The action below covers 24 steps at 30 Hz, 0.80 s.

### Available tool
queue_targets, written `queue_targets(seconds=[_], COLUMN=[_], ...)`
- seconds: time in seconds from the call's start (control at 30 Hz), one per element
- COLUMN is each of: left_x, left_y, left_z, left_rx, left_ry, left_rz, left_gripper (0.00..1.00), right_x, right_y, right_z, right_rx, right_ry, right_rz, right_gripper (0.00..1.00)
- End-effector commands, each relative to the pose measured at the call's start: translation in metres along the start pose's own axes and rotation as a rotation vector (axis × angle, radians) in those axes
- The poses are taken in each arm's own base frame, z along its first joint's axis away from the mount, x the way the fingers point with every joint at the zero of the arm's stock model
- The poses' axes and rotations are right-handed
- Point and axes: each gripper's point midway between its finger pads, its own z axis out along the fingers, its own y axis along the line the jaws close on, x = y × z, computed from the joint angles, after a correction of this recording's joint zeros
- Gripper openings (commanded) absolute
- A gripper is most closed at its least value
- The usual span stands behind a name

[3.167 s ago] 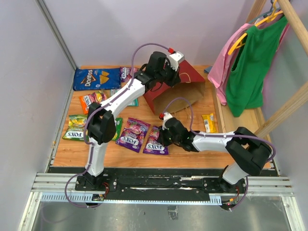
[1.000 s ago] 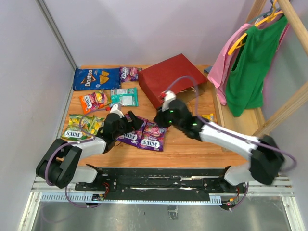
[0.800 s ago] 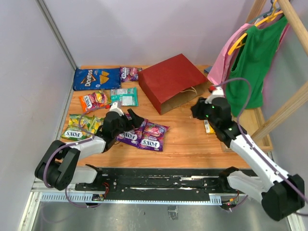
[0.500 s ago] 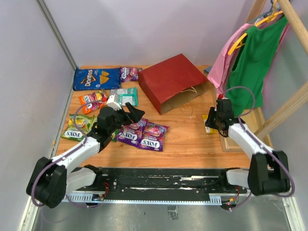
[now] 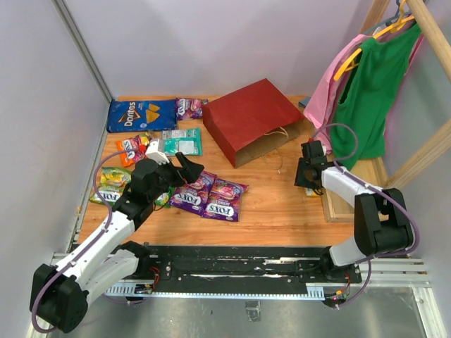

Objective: Take the snacks out of the paper bag
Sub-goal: Move the snack to the center of the board.

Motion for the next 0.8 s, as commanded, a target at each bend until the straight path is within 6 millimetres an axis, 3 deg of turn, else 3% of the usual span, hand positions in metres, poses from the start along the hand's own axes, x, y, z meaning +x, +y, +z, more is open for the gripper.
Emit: queue_targets(seconds=[0.0, 0.27, 0.5, 0.77], left_x=[-0.008, -0.006, -0.003, -0.004], left_y=[-0.005, -0.011, -0.009, -0.008], left_z=[-0.003, -0.003, -0.005, -0.008], left_rx=[0.005, 0.036, 0.03, 0.025], left_ry=[-0.001, 0.011, 0.022, 0.026], left_rz=[0.018, 0.019, 0.031, 0.045], left_gripper=[1.0, 1.0, 1.0, 1.0], right_x=[-0.017, -0.015, -0.007, 0.005], right_y=[-0.011, -0.026, -0.026, -0.022], right_z=[-0.023, -0.027, -0.012, 0.001], right_rx=[0.132, 0.221, 0.259, 0.246], right_ry=[-0.078, -0.092, -0.036, 0.01], right_rz=[-0.066, -0.086, -0.117, -0.125], right_gripper=[0.44, 0.48, 0.47, 0.38])
